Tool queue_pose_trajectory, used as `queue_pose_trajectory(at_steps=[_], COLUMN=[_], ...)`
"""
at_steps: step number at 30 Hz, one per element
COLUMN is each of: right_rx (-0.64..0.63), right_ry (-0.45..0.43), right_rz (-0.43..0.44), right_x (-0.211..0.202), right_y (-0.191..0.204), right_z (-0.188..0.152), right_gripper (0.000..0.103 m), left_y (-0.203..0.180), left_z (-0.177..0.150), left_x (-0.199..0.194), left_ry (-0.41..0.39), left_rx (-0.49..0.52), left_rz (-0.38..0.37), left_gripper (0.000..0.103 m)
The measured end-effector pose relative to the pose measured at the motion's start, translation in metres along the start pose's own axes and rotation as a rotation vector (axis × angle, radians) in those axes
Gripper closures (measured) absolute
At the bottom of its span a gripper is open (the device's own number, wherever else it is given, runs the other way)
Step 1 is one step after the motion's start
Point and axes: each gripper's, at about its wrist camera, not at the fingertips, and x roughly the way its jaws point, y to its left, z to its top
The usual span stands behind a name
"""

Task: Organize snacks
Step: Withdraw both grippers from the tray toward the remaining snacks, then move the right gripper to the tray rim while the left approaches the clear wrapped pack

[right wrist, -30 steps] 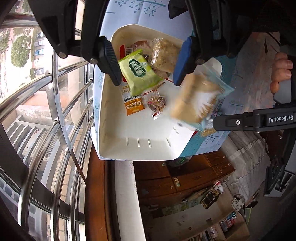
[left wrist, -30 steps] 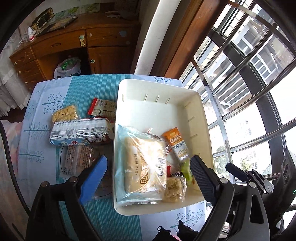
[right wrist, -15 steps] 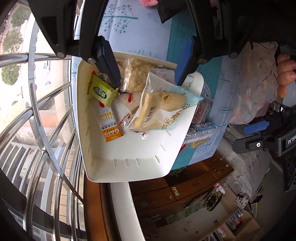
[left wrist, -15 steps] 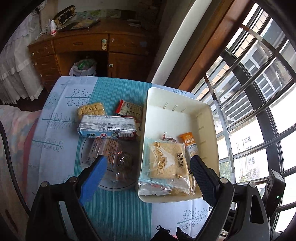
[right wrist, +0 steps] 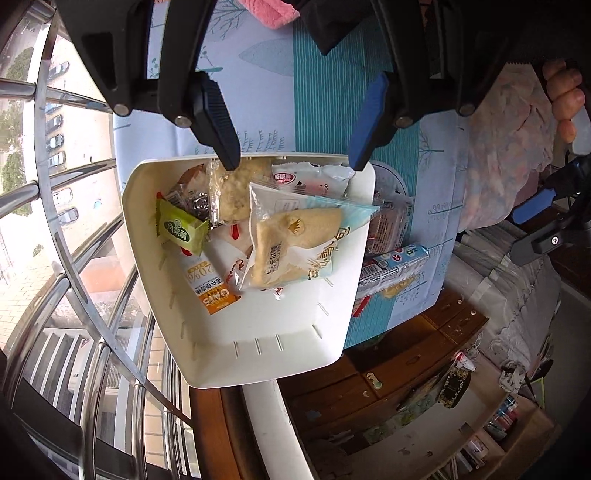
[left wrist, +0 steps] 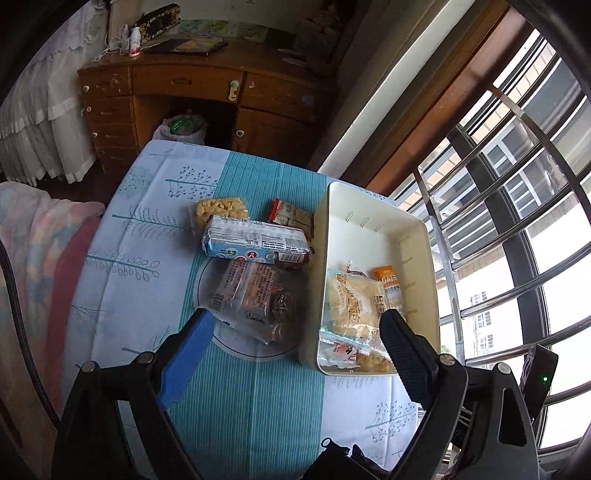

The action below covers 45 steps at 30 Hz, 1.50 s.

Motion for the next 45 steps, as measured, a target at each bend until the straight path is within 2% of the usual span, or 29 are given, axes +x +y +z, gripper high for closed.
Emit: queue_pose_trajectory(at_steps=[9, 17, 26, 33, 45], right_rx=[0.064, 0.123, 0.224, 0.341, 0.694], right_ry=[-0.066, -0.111, -0.193, -0.252, -0.189], right_rz=[-0.083, -0.104, -0.112, -0.037, 0.17], right_x=[-0.007, -0.003, 0.008, 0.016, 0.068], right_y=[0.056, 0.108, 0.144, 0.149, 0.101], right_z=[-0.022, -0.043, -0.061, -0.067, -0.065], right_gripper=[0.042, 0.042, 0.042, 0.042, 0.042], left_y=[0.056, 0.109, 0.135, 0.134, 0.106], left_z=[-0.006, -0.001, 0.014, 0.017, 0.01], left_x=[-0.027, -0.038, -0.032, -0.01, 0.077], left_ry=[0.022, 0.056, 0.092, 0.1, 0.022], left_rx=[0.048, 0.105, 0.213, 0.295, 0.389], left_rz=[-0.071, -0.092, -0.127, -0.146, -0.134], left_gripper=[0.012, 0.012, 0.012, 0.012, 0.012])
